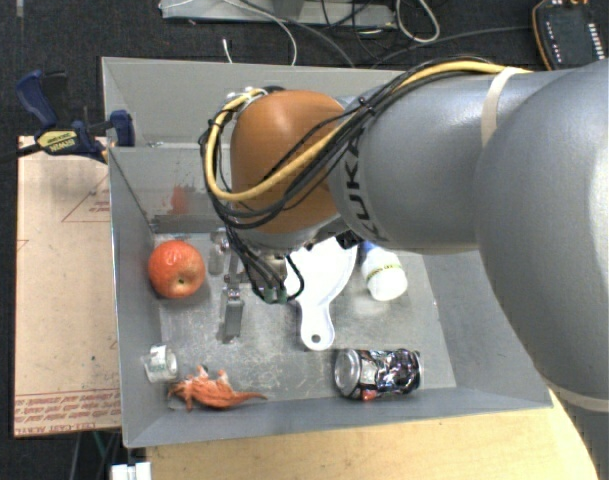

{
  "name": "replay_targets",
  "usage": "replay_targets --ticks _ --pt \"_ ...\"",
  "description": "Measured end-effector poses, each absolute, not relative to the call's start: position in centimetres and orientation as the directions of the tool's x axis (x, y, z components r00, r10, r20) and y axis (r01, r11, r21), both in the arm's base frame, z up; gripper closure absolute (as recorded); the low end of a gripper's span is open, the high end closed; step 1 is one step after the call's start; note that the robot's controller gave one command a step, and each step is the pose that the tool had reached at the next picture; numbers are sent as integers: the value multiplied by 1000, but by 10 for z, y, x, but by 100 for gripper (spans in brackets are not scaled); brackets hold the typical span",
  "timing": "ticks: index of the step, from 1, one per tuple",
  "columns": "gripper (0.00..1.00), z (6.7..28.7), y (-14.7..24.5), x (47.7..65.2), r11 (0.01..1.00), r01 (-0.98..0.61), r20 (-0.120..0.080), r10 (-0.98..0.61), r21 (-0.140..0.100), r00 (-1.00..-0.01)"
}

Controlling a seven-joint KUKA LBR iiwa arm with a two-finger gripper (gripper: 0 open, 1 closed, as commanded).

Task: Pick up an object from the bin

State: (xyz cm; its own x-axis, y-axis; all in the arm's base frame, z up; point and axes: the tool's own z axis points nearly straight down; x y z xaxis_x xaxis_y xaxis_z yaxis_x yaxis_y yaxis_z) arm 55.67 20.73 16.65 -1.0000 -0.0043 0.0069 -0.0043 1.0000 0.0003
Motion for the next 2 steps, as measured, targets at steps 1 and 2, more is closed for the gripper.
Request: replay_targets --ticks 1,2 --pt "0 171 206 559 1000 1 -1 1 2 -1000" --pt "0 104 223 610 1000 23 -17 23 -3 -1000"
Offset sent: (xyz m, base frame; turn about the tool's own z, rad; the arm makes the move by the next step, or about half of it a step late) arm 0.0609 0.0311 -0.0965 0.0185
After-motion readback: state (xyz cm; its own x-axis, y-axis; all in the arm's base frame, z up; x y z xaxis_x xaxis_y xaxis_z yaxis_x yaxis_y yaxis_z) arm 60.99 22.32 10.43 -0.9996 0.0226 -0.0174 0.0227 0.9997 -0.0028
